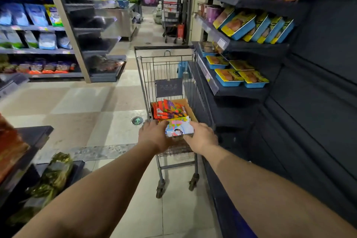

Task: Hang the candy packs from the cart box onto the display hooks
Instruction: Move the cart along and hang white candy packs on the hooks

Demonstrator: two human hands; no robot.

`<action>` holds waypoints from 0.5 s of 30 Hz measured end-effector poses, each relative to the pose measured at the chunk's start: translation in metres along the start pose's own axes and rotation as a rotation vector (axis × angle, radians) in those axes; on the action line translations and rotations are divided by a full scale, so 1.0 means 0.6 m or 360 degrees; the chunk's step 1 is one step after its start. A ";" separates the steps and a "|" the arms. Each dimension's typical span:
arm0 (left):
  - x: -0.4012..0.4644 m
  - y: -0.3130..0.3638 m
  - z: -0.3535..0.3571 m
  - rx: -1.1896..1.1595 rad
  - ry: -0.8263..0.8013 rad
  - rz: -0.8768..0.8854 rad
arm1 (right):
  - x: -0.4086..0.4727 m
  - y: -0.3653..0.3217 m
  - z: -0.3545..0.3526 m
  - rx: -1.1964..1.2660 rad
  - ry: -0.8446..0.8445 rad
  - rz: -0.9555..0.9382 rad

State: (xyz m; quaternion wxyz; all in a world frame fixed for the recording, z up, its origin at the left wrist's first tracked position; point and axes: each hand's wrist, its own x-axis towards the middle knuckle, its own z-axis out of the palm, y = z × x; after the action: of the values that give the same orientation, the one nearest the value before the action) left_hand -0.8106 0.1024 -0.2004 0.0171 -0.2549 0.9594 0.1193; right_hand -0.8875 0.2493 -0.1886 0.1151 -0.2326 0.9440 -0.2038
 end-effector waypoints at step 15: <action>0.499 0.012 0.113 0.0058 -0.0499 0.0159 | 0.419 0.098 -0.012 0.0157 -0.0083 0.0384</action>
State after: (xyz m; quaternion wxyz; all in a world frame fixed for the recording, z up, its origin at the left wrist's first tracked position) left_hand -1.0766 -0.0207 -0.2929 0.1654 -0.1849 0.9584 0.1409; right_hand -1.1302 0.1772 -0.2391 0.1747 -0.1166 0.9506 -0.2284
